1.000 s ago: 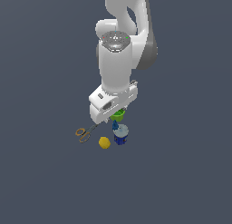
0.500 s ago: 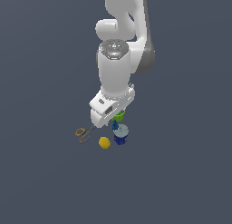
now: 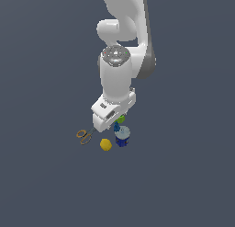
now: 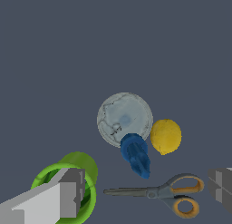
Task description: Pick up a designated object from a clutter of objects.
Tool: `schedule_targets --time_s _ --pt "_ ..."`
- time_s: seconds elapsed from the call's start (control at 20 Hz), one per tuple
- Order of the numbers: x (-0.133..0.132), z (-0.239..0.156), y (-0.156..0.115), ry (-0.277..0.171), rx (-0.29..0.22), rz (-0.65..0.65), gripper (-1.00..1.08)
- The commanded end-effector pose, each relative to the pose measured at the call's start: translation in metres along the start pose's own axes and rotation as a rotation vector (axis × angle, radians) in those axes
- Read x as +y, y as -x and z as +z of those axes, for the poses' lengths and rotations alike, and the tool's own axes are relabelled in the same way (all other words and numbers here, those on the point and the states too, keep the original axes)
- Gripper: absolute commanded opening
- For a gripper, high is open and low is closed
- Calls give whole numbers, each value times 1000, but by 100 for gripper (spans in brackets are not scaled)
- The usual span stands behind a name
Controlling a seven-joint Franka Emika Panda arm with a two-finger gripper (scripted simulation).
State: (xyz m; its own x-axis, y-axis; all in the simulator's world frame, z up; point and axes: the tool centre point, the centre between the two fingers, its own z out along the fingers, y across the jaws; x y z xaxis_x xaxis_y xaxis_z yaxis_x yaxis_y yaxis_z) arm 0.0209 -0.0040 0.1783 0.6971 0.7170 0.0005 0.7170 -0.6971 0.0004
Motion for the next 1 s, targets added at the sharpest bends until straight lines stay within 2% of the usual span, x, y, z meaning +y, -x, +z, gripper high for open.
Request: schedule_targets --time_s 0.0,0.45,0.5,0.95 --pt "-1 12 0 -1 -1 -1 100" --pt "0 37 0 0 0 -3 100" --pt "0 37 0 0 0 -3 -100" --pt "0 37 0 0 0 -3 -100"
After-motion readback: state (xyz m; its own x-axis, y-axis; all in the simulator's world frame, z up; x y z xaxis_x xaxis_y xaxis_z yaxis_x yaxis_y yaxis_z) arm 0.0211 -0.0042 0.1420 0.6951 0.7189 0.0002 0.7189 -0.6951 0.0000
